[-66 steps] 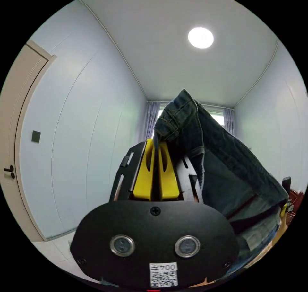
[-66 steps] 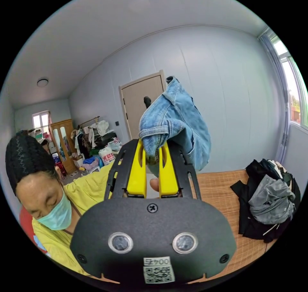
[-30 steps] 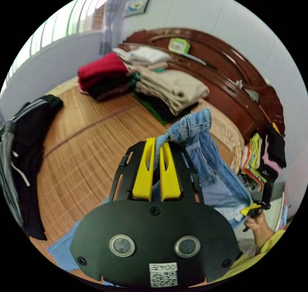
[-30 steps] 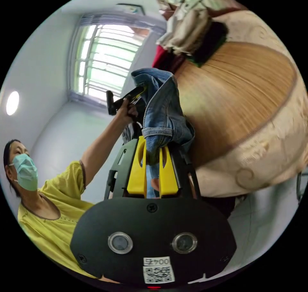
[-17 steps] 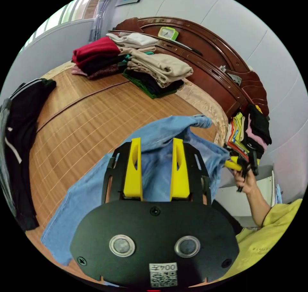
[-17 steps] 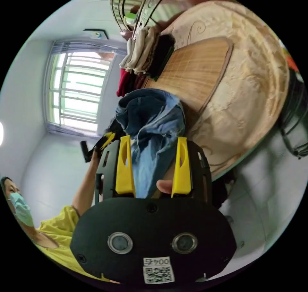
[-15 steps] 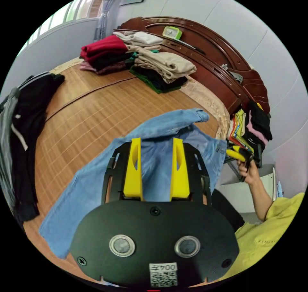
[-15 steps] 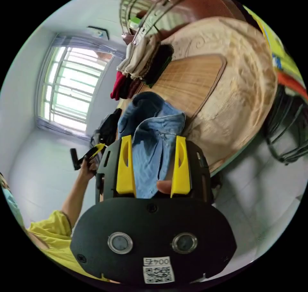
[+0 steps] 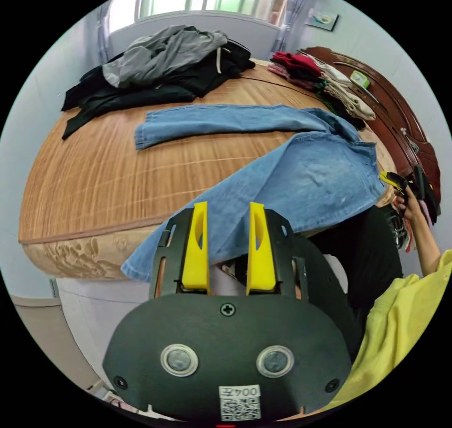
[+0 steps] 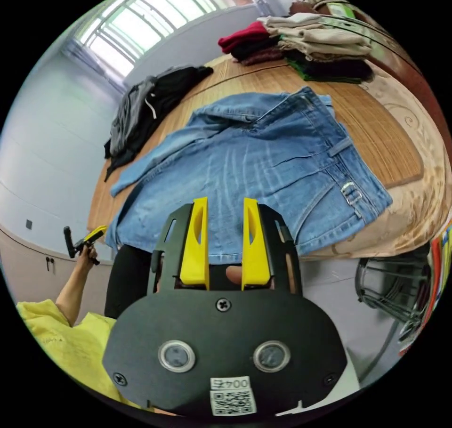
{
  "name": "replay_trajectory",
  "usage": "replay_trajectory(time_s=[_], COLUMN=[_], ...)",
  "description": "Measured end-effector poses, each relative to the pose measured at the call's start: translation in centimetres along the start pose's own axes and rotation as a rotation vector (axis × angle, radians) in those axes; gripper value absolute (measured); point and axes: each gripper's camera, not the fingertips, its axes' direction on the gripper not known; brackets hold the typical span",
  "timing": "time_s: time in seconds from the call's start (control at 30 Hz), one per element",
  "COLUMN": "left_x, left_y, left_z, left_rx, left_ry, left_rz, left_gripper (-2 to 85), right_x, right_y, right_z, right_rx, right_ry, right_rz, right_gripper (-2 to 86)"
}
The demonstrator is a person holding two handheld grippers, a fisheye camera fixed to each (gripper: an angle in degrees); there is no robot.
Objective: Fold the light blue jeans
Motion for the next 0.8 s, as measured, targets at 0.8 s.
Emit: replay_trajectory(time_s=[0.8], left_x=[5.5], left_y=[-13.5], left_z=[-4.8], left_rx=[-0.296], left_ry=[-0.12], left_rz=[0.515], left_gripper=[1.8], right_x=[-8.5], right_y=[-13.5], right_z=[10.2], right_rx=[-0.689], right_ry=[0.363], right_rz=[-0.327], right_gripper=[7.3])
